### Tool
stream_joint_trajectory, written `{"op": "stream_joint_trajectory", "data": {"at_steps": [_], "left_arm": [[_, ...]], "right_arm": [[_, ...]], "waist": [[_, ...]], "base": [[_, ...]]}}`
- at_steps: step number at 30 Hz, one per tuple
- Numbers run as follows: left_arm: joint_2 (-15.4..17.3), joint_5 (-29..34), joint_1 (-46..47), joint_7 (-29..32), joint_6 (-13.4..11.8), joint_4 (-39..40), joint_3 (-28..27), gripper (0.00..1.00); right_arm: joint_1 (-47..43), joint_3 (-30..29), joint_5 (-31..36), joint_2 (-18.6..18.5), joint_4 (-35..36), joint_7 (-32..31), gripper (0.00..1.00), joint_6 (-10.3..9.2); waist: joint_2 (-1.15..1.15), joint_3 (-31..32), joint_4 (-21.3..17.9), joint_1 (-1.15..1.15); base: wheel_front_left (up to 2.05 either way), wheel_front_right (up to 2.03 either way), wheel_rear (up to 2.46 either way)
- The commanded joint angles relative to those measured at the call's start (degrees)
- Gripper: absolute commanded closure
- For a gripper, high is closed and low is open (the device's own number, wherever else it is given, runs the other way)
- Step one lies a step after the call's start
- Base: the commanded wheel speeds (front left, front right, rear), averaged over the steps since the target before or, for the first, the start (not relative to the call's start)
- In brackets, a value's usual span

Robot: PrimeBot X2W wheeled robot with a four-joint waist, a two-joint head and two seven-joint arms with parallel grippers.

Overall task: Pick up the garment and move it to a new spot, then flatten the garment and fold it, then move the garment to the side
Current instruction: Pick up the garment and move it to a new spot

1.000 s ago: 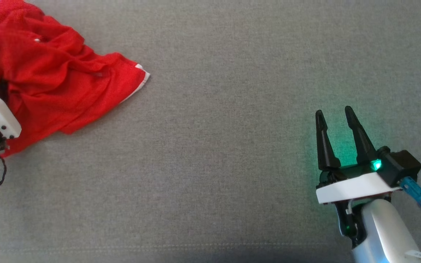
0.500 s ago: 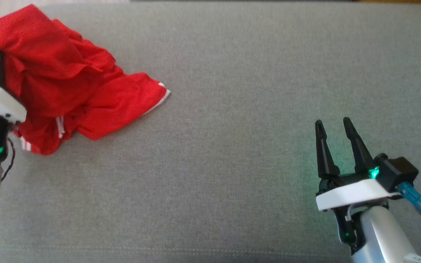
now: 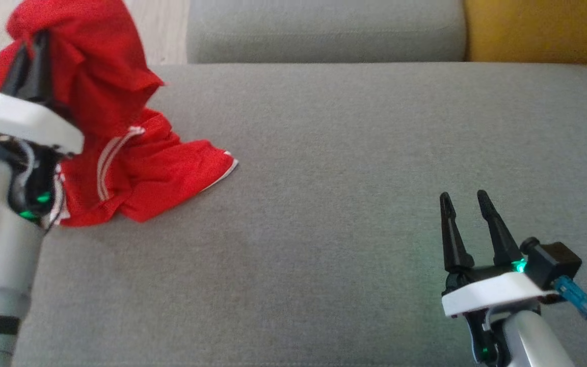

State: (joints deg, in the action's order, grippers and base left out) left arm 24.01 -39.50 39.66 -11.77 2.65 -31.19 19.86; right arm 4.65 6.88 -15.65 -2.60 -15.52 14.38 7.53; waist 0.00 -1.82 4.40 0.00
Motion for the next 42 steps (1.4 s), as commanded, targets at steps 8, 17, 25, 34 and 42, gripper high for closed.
{"op": "stream_joint_trajectory", "data": {"at_steps": [8, 17, 25, 34, 42], "left_arm": [[-2.08, 1.41, -1.0, 6.41, -6.56, 15.61, 2.55, 1.0], [-13.36, 2.73, -0.86, 6.13, -9.97, 15.63, 9.27, 1.0], [-20.91, 0.7, 1.46, 2.65, -9.91, 5.04, 16.56, 0.0], [-21.1, -4.24, 3.66, -1.95, -11.1, -0.2, 18.62, 0.0], [-14.65, -0.31, 0.71, -3.18, -10.64, 0.4, 11.54, 0.0]], "right_arm": [[0.47, -1.37, 0.56, -0.28, 3.26, 0.62, 0.0, -0.04], [1.06, -3.79, 1.95, -0.28, 5.51, 0.62, 0.0, -0.04], [1.42, -2.05, 1.63, -0.28, 5.88, 0.62, 0.0, -0.04], [1.61, -2.4, 1.18, -0.28, 6.07, 0.62, 0.0, -0.04], [0.28, -4.86, 1.95, -0.28, 5.87, 0.62, 0.0, -0.04]], "waist": [[0.0, 1.9, -5.46, 0.0], [0.0, 0.32, -13.43, 0.0], [0.0, -1.18, -19.56, 0.0], [0.0, -1.47, -18.79, 0.0], [0.0, 0.74, -10.88, 0.0]], "base": [[0.0, 0.0, 0.0], [0.0, 0.0, 0.0], [0.0, 0.0, 0.0], [0.0, 0.0, 0.0], [0.0, 0.0, 0.0]]}}
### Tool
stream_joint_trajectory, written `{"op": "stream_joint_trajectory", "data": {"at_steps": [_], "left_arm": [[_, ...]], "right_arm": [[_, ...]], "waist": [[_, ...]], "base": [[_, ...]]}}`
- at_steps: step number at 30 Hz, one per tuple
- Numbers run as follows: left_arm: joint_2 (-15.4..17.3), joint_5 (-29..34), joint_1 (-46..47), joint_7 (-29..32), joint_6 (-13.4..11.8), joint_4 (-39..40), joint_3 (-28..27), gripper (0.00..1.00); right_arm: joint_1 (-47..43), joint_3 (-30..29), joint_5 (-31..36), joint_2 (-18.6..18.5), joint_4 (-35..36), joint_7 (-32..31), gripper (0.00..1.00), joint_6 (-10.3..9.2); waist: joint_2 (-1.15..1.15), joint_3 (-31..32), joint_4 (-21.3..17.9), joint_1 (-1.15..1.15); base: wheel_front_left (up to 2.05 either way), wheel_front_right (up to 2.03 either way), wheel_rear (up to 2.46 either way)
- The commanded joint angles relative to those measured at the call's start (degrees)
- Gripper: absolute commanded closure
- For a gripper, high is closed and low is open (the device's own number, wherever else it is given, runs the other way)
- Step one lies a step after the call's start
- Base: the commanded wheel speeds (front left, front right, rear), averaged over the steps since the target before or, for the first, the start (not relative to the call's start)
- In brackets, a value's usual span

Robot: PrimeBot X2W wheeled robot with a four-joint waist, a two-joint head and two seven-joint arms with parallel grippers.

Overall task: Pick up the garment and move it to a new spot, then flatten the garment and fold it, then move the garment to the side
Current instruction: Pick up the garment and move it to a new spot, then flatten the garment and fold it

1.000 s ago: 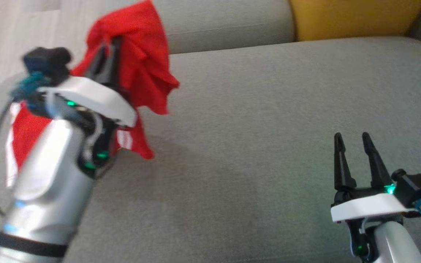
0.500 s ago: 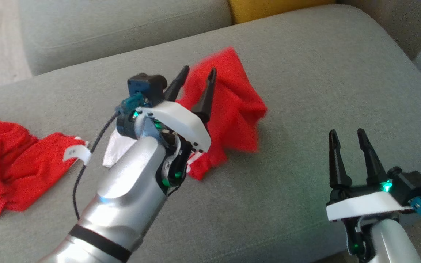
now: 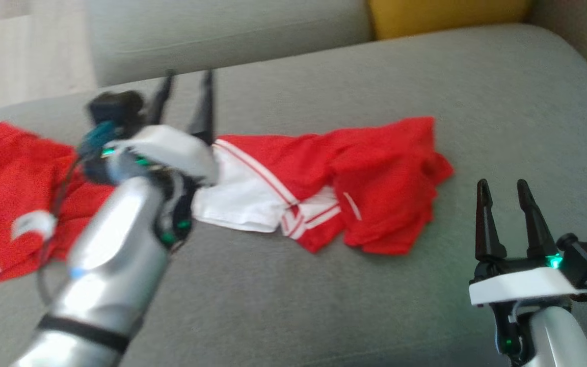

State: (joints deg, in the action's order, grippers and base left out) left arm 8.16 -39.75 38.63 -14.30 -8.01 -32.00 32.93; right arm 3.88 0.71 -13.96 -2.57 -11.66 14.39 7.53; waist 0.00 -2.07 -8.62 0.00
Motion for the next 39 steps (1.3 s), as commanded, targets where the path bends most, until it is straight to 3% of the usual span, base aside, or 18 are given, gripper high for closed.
{"op": "stream_joint_trajectory", "data": {"at_steps": [1, 6, 10, 17, 27, 32, 39], "left_arm": [[2.25, 0.96, 0.39, -0.67, -0.02, 2.32, -2.67, 0.0], [6.75, 4.92, -9.48, -0.68, 0.82, 8.45, -7.52, 0.0], [7.78, 6.76, -18.56, -0.69, 1.76, 13.46, -10.6, 0.0], [3.41, 9.57, -31.51, -0.69, 3.43, 20.31, -15.38, 0.0], [-1.07, 14.16, -33.27, -0.7, 6.64, 21.25, -19.11, 0.0], [-2.35, 15.17, -33.44, -0.7, 8.03, 20.4, -19.75, 0.0], [-4.08, 16.54, -31.96, -0.7, 10.23, 19.07, -19.42, 0.0]], "right_arm": [[0.79, 1.06, 0.41, -0.31, 1.96, 0.61, 0.0, -0.04], [-0.15, 0.54, 0.99, -0.31, 1.5, 0.61, 0.0, -0.04], [-1.32, -0.2, 1.21, -0.31, 0.81, 0.61, 0.0, -0.04], [-2.73, -0.01, 2.2, -0.31, -0.64, 0.61, 0.0, -0.04], [-1.65, 2.28, 4.45, -0.31, -0.74, 0.25, 0.0, -0.04], [-0.25, 6.59, 7.01, -0.31, 0.18, -0.84, 0.0, -0.04], [4.98, 17.78, 12.38, -0.31, -0.96, -4.59, 0.0, -0.04]], "waist": [[0.0, 1.25, 3.27, 0.0], [0.0, 2.54, 7.75, 0.0], [0.0, 3.58, 10.71, 0.0], [0.0, 4.51, 13.48, 0.0], [0.0, 3.52, 13.74, 0.0], [0.0, 2.6, 14.05, 0.0], [0.0, -0.54, 17.19, 0.0]], "base": [[0.0, 0.0, 0.0], [0.0, 0.0, 0.0], [0.0, 0.0, 0.0], [0.0, 0.0, 0.0], [0.0, 0.0, 0.0], [0.0, 0.0, 0.0], [0.0, 0.0, 0.0]]}}
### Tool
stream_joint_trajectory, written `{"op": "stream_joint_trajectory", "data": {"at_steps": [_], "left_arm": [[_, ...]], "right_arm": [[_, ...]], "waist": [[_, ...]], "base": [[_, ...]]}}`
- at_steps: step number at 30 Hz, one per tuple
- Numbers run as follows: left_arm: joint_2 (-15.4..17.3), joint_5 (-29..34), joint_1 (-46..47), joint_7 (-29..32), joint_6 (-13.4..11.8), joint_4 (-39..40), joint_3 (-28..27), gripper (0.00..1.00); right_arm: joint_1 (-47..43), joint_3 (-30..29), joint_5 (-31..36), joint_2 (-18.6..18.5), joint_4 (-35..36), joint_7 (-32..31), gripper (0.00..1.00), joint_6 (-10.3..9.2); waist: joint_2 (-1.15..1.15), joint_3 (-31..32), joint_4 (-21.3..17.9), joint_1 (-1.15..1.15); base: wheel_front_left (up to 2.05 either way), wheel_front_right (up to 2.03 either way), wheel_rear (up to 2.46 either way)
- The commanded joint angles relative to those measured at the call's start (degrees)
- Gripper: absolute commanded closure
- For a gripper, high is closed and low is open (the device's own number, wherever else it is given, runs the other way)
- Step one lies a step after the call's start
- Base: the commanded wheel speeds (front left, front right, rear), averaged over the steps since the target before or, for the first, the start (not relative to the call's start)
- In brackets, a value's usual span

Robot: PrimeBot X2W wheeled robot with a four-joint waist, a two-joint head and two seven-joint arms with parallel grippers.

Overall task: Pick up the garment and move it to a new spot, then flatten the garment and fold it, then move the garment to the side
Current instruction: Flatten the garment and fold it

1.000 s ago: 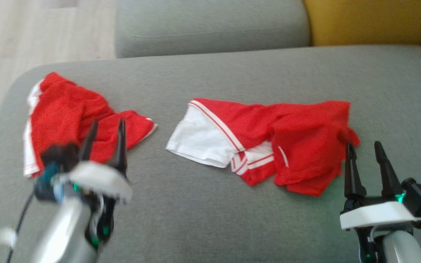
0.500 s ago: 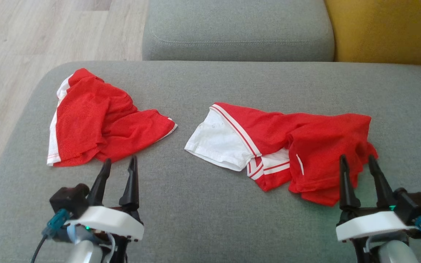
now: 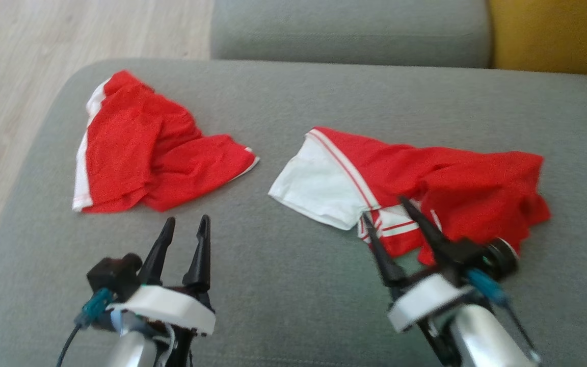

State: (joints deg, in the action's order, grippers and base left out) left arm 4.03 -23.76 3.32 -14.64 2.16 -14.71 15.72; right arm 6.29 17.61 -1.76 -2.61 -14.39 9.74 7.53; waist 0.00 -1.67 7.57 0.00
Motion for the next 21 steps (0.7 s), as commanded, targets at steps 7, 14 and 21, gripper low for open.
{"op": "stream_joint_trajectory", "data": {"at_steps": [7, 14, 21], "left_arm": [[-0.83, 0.69, 5.36, -0.36, 1.43, 0.32, -1.61, 0.0], [-1.1, 0.06, 6.51, -0.36, 1.96, -0.36, -1.37, 0.0], [-1.13, -1.77, 7.21, -0.36, 1.43, 0.06, -0.31, 0.0]], "right_arm": [[11.89, 7.97, 4.68, -0.27, -8.84, -4.9, 0.0, -0.04], [19.47, 8.61, 8.55, -1.55, -21.11, -9.5, 0.0, -0.04], [23.17, 7.74, 11.39, -2.04, -28.92, -12.51, 0.0, -0.04]], "waist": [[0.0, -4.29, 6.06, 0.0], [0.0, -6.76, 9.94, 0.0], [0.0, -8.37, 11.36, 0.0]], "base": [[0.0, 0.0, 0.0], [0.0, 0.0, 0.0], [0.0, 0.0, 0.0]]}}
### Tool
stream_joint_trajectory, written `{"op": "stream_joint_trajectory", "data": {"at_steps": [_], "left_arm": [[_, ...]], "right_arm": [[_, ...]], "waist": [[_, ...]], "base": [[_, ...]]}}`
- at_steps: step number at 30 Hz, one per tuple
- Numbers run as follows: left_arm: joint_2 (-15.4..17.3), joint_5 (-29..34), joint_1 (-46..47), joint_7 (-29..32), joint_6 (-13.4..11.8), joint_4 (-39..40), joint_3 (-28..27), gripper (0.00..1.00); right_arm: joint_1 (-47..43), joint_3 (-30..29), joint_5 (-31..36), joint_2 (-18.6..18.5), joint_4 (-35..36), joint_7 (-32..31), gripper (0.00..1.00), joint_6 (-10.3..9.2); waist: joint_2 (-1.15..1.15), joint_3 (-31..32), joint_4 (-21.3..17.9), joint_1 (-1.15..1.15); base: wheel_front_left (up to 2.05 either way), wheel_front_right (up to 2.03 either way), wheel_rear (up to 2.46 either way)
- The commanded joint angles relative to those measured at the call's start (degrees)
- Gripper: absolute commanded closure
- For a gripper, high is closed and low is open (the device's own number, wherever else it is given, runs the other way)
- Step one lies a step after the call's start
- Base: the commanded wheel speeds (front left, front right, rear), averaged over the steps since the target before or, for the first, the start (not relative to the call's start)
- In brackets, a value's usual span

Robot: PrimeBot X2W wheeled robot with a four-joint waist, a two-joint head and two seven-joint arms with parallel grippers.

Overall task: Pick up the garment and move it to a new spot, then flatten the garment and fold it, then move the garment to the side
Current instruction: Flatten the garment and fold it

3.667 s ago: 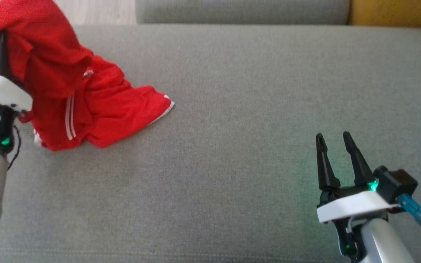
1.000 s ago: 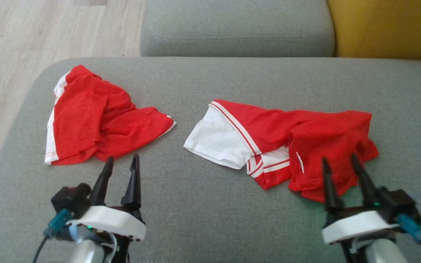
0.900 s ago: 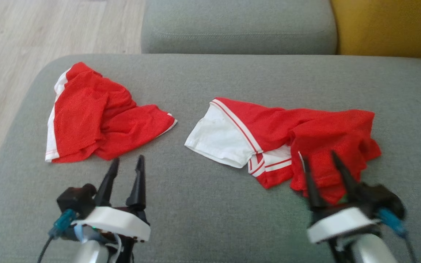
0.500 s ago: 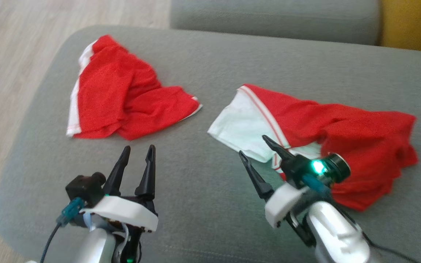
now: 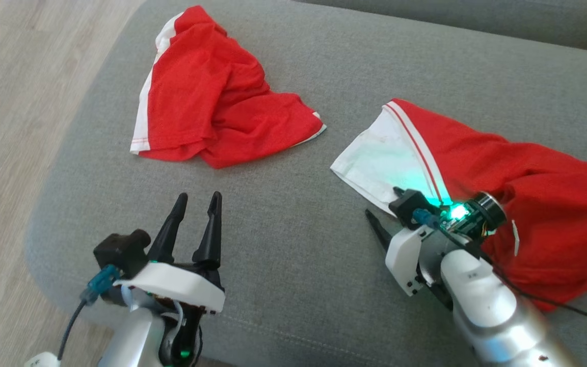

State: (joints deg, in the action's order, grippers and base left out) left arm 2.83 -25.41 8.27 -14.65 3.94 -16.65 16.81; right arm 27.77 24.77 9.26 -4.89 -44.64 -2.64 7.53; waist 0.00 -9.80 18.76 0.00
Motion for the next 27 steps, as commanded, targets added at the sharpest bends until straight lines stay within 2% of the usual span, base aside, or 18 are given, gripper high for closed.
{"op": "stream_joint_trajectory", "data": {"at_steps": [1, 3, 4, 5, 6, 12, 16, 23, 27], "left_arm": [[0.06, -0.27, 2.34, -0.35, -0.46, 2.09, -1.26, 0.0], [0.06, -0.5, 2.51, -0.35, -0.68, 2.18, -1.02, 0.0], [0.06, -0.57, 2.59, -0.35, -0.76, 2.17, -0.87, 0.0], [0.06, -0.61, 2.67, -0.35, -0.81, 2.12, -0.7, 0.0], [0.06, -0.63, 2.74, -0.35, -0.86, 2.06, -0.58, 0.0], [0.06, -0.28, 2.65, -0.35, -1.08, 1.45, -0.43, 0.0], [0.05, -0.13, 2.22, -0.35, -1.22, 1.21, -0.32, 0.0], [0.05, -0.04, 0.69, -0.35, -1.53, 0.57, 0.5, 0.0], [0.05, -0.09, -0.33, -0.35, -1.91, 0.5, 0.8, 0.0]], "right_arm": [[2.03, 0.43, 0.68, 0.25, 0.45, -0.58, 0.0, -0.04], [2.65, 0.04, 1.21, 0.32, -1.16, -1.44, 0.0, -0.04], [2.89, -0.2, 1.39, 0.4, -1.9, -1.88, 0.18, -0.04], [3.15, -0.31, 1.6, 0.49, -2.38, -1.93, 0.8, -0.04], [3.37, -0.32, 1.82, 0.6, -2.68, -1.59, 1.0, -0.04], [4.56, 0.59, 0.6, 1.47, -2.51, 2.59, 1.0, -0.04], [5.19, 2.18, -3.06, 1.81, -0.48, 6.06, 1.0, -0.04], [7.52, 11.96, -16.22, 1.99, 10.67, 10.62, 1.0, -0.04], [9.33, 12.51, -19.38, 1.81, 15.95, 9.63, 1.0, -0.04]], "waist": [[0.0, -0.42, 0.22, 0.0], [0.0, -0.73, 0.21, 0.0], [0.0, -0.81, 0.17, 0.0], [0.0, -0.83, 0.11, 0.0], [0.0, -0.8, 0.02, 0.0], [0.0, 0.91, -1.14, 0.0], [0.0, 2.34, -1.85, 0.0], [0.0, 6.22, -3.21, 0.0], [0.0, 7.82, -3.7, 0.0]], "base": [[0.0, 0.0, 0.0], [0.0, 0.0, 0.0], [0.0, 0.0, 0.0], [0.0, 0.0, 0.0], [0.0, 0.0, 0.0], [0.0, 0.0, 0.0], [0.0, 0.0, 0.0], [0.0, 0.0, 0.0], [0.0, 0.0, 0.0]]}}
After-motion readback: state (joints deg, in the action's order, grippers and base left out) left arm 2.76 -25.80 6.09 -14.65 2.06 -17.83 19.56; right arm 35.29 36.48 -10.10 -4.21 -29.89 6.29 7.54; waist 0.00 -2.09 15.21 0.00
